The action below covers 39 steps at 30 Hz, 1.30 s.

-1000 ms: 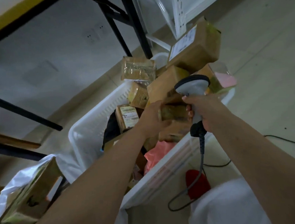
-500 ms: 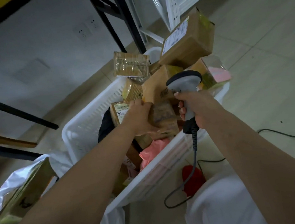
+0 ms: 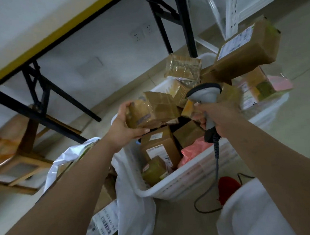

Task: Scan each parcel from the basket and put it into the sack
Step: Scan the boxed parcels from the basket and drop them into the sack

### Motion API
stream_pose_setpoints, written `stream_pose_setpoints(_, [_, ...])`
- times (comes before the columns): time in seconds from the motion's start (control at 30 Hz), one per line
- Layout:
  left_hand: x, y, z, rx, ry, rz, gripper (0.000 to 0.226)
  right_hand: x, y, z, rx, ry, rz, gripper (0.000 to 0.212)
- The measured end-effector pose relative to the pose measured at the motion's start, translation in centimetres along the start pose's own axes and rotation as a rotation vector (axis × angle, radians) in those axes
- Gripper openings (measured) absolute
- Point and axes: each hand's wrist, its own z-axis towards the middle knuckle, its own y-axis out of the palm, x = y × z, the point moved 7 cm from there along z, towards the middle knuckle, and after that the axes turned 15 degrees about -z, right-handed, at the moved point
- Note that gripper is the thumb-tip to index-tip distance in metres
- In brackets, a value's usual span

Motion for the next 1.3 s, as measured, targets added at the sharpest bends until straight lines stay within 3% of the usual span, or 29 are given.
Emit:
stream_pose_setpoints(0.13, [1.3, -0.6, -2.5, 0.043, 0.125, 0.143, 0.084, -0.1, 3.8, 0.0, -0.055, -0.078, 0.031, 0.037])
stream_pose_setpoints(0.2, [0.9, -0.6, -3.2, 0.062, 0.079, -0.009, 0.069, 0.0, 5.6, 0.0, -0.054, -0.1, 0.009, 0.039])
stream_pose_setpoints(0.27, [0.6, -1.1, -3.9, 0.182, -0.015, -0.255, 0.037, 0.5, 7.1, 0.2, -0.067, -0.1, 0.001, 0.039])
stream_pose_setpoints(0.33, [-0.2, -2.3, -4.1, 0.351, -0.102, -0.453, 0.032, 0.9, 8.2, 0.9, -0.09, -0.122, 0.039, 0.035])
stream_pose_setpoints(0.43, [-1.3, -3.9, -4.0, 0.44, -0.17, -0.569, 0.035, 1.3, 9.6, 1.1, -0.125, -0.173, 0.055, 0.035])
stream_pose_setpoints(0.53, [-2.5, -3.9, -4.2, 0.382, -0.263, -0.697, 0.034, 1.4, 10.4, 1.2, -0.082, -0.213, 0.044, 0.041])
stream_pose_setpoints(0.7, [-4.7, -3.0, -5.7, 0.158, -0.506, -0.693, 0.029, 1.1, 10.3, 2.0, 0.003, -0.263, -0.006, 0.084])
stream_pose_setpoints(0.8, [-5.5, -3.5, -5.7, 0.141, -0.467, -0.816, 0.035, 1.1, 10.4, 2.5, -0.013, -0.29, -0.04, 0.095])
stream_pose_setpoints(0.9, [-5.8, -4.5, -5.8, 0.157, -0.38, -0.865, 0.037, 0.7, 11.2, 1.5, -0.04, -0.286, -0.064, 0.082])
stream_pose_setpoints(1.0, [-6.2, -5.7, -6.6, 0.189, -0.312, -0.798, 0.044, 1.0, 11.4, 0.5, -0.022, -0.271, -0.096, 0.039])
stream_pose_setpoints(1.17, [-5.9, -9.9, -9.3, 0.335, -0.157, -0.76, 0.07, 1.6, 13.0, -1.6, -0.064, -0.216, -0.083, 0.05])
stream_pose_setpoints(1.3, [-5.0, -13.7, -12.4, 0.503, -0.068, -0.766, 0.072, -1.1, 15.8, -6.3, -0.103, -0.229, -0.15, 0.037])
